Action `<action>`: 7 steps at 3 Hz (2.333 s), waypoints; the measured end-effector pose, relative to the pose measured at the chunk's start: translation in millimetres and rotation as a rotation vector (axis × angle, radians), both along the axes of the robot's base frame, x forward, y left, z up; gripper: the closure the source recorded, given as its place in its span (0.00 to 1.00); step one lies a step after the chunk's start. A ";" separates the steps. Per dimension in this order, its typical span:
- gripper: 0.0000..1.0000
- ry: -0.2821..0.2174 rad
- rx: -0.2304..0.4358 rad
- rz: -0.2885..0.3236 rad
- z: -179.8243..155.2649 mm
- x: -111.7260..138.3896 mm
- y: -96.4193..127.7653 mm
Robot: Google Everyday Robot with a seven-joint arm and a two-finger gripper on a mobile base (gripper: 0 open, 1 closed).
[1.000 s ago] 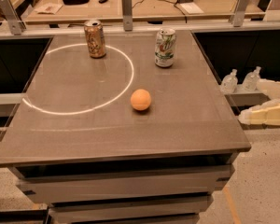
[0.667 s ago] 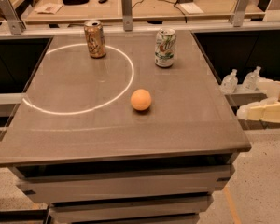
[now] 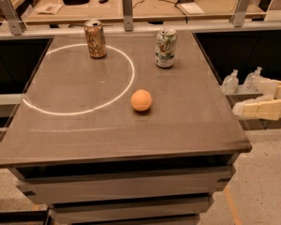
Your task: Knock 7up can over
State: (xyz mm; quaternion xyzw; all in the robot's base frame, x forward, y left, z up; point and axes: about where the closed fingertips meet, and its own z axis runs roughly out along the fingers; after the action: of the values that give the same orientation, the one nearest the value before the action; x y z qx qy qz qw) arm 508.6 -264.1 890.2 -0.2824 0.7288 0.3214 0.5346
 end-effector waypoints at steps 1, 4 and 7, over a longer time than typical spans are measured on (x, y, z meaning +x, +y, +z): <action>0.00 -0.078 -0.068 -0.027 -5.1 36.2 14.8; 0.00 -0.106 -0.105 -0.100 -18.9 133.8 43.1; 0.00 -0.082 -0.048 -0.060 -13.9 196.1 94.8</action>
Offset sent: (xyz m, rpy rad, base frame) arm 0.0945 0.0264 -0.0085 -0.1706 -0.2002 -0.1018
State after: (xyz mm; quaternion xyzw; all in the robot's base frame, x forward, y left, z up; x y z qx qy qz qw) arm 704.7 -169.3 876.2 -0.2861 0.7221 0.2757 0.5662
